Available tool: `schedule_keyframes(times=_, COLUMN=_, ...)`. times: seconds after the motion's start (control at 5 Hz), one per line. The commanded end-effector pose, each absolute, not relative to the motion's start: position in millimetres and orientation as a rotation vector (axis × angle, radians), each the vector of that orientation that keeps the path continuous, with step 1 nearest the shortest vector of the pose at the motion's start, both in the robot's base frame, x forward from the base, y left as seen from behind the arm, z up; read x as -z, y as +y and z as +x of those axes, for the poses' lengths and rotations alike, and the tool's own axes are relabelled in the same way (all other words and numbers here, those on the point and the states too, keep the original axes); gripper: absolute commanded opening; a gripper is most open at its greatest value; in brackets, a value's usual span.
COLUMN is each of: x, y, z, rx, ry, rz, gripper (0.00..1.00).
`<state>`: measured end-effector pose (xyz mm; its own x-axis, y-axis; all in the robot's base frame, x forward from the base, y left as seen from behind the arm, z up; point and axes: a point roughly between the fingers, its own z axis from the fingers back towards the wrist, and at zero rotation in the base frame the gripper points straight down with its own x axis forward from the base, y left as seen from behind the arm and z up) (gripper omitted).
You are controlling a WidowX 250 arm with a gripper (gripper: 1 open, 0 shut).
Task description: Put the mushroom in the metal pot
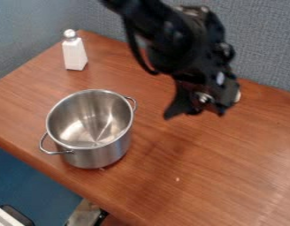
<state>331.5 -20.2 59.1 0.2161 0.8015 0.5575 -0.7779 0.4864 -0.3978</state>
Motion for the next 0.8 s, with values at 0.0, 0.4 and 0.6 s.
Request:
schedule_keyframes(times=0.0, x=-88.9, y=-1.8, z=326.3, rx=-1.236, ry=-0.866, rz=-0.065, gripper=1.0)
schedule_keyframes(times=0.4, x=-136.5, y=13.9, z=338.0, rx=-1.321, ry=-0.84, rz=-0.215, gripper=1.0)
schedule_keyframes(times=0.6, x=-137.1, y=22.6, z=353.3, rx=-1.31, ry=-0.787, rz=-0.321, gripper=1.0)
